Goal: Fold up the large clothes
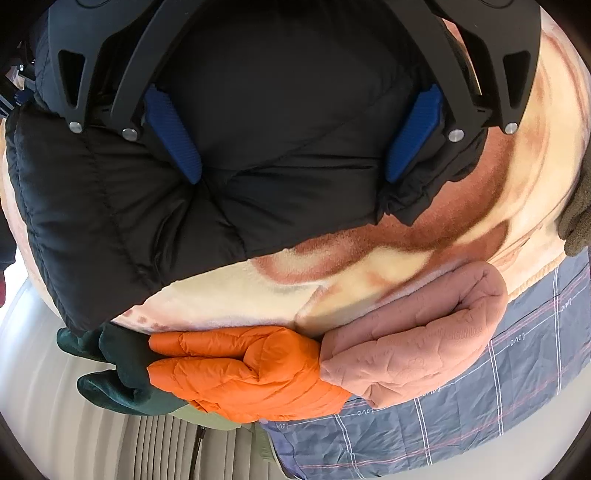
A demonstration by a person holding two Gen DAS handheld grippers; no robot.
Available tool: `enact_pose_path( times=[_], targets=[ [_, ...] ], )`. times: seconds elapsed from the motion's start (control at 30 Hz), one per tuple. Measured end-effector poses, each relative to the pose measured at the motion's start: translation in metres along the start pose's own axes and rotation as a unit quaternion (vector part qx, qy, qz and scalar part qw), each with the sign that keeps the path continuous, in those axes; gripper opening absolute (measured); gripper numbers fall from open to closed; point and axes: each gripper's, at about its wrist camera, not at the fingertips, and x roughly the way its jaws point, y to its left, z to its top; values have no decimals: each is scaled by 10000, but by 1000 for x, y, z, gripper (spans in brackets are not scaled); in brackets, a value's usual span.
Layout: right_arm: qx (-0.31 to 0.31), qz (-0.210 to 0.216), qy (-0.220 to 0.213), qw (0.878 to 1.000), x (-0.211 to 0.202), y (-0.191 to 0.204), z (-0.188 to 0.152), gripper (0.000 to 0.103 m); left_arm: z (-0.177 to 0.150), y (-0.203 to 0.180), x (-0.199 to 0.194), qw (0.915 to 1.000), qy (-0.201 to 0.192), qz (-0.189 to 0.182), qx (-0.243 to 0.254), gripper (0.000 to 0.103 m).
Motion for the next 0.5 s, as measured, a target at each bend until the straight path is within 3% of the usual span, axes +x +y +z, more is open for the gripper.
enact_pose_path(
  times=[0.2, 0.23, 0.3, 0.37, 0.43, 0.47, 0.5],
  targets=[
    [8, 16, 8, 10000, 0, -1, 0, 34, 0, -1, -7, 9999, -139, 75, 30, 101],
    [10, 14, 15, 10000, 0, -1, 0, 34, 0, -1, -13, 9996, -252, 81, 24, 95],
    [26, 36, 17, 10000, -1, -2, 0, 34, 3, -3, -32, 9984, -566, 15, -43, 73],
    [65, 92, 42, 9999, 0, -3, 0, 34, 12, -3, -51, 9962, -783, -303, -244, 46],
    [70, 127, 65, 9999, 0, -3, 1, 34, 27, -8, -69, 9883, -975, -1101, -391, 35],
    [68, 139, 69, 9999, 0, -3, 1, 34, 36, -16, -76, 9833, -1040, -1454, -343, 35],
    [69, 144, 70, 9998, 0, -3, 2, 34, 44, -31, -80, 9813, -1095, -1583, -91, 35]
  ],
)
